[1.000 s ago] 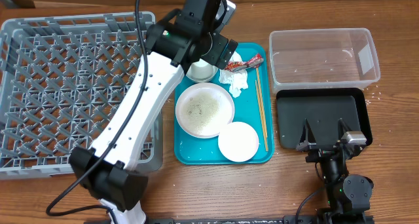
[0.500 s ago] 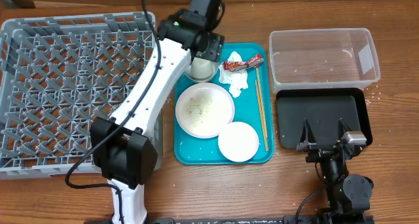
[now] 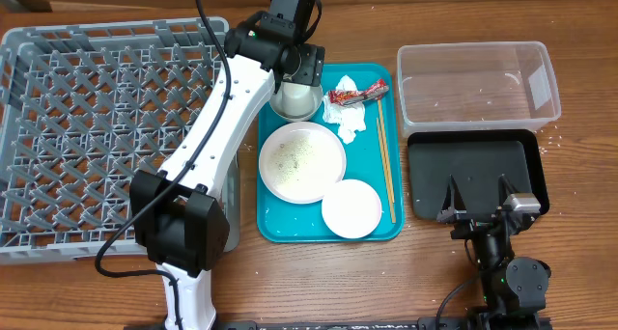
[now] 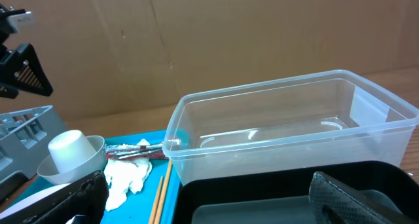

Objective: Sort waste into correct bins and load items into the dishwasher
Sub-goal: 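Move the left gripper over the white cup in the bowl, then lower the left gripper and grasp the white cup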

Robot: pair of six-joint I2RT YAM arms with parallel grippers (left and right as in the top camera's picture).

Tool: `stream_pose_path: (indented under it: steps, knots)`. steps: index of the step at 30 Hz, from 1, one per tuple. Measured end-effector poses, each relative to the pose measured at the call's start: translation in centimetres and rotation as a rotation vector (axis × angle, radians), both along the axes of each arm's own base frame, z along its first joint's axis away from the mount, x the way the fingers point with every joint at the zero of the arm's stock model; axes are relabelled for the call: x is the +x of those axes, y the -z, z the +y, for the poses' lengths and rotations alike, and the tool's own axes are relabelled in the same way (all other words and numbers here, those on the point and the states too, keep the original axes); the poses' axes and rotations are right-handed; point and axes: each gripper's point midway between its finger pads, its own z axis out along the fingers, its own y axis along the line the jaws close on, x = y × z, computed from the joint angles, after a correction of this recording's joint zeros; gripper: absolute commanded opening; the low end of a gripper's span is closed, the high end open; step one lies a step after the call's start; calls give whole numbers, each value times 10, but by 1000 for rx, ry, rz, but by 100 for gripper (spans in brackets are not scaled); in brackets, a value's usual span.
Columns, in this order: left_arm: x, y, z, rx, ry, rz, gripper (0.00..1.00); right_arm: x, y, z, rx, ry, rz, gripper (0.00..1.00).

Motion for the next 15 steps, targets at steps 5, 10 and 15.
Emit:
stream_pose_path:
  steps: [5, 10, 15]
  knots:
    - [-5, 21, 1, 13, 2, 31, 86, 0, 0, 0, 0, -1, 0, 100]
    - [-8, 35, 2, 22, 3, 54, 86, 0, 0, 0, 0, 0, 1, 100]
    - [-3, 41, 0, 21, 2, 50, 87, 0, 0, 0, 0, -1, 1, 100]
